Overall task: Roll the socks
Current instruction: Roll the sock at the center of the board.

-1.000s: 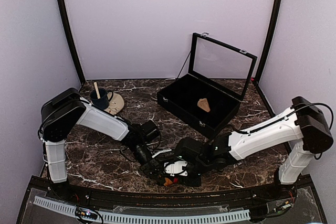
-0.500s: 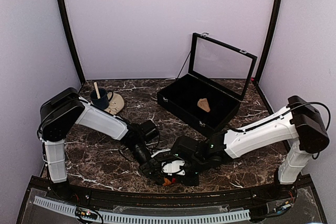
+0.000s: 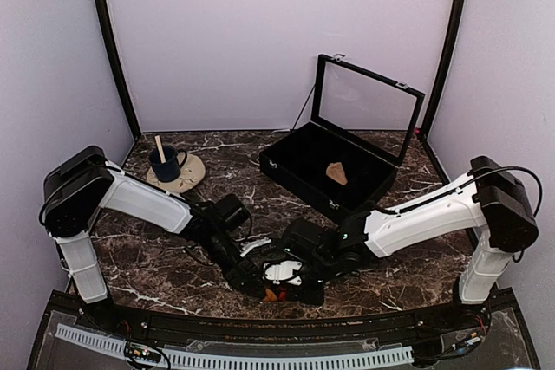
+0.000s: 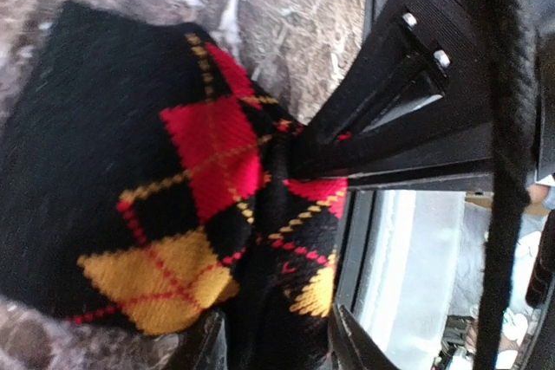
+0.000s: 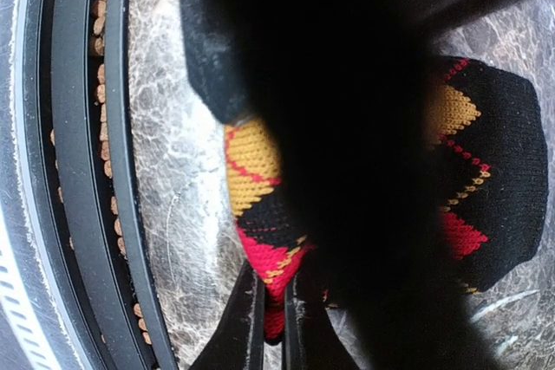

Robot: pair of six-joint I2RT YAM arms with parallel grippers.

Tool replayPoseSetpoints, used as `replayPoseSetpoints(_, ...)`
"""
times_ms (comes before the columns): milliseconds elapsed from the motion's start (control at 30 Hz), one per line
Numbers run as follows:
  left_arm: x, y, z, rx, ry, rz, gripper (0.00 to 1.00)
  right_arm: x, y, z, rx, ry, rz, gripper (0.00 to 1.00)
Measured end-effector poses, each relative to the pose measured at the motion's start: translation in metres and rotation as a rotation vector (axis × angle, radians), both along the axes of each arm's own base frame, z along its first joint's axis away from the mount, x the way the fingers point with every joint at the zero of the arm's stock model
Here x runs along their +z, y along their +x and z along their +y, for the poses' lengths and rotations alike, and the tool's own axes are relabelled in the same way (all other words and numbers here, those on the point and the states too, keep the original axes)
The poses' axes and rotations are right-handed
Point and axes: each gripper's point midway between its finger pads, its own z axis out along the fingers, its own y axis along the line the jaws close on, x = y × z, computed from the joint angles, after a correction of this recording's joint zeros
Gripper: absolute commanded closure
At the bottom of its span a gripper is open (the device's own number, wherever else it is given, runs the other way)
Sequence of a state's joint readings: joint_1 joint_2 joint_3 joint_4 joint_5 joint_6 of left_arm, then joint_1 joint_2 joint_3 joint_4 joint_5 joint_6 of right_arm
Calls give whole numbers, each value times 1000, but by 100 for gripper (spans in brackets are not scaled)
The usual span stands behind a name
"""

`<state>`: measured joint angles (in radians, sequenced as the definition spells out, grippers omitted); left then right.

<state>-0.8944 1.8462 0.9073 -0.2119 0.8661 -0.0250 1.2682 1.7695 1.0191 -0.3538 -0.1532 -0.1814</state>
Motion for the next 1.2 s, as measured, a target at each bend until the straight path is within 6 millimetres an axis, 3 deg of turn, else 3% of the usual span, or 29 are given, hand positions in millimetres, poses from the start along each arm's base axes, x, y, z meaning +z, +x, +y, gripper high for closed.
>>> replayPoseSetpoints(467,-1,22,8,132,49,-110,56,1,6,-2,-44,4,43,100)
replayPoseSetpoints(967,-2,30,15,185,52,-137,53,0,9,-3,-59,7,67,100)
replayPoseSetpoints(1200,-2,43,24,236,51,-143,52,-1,10,-3,-61,5,79,100)
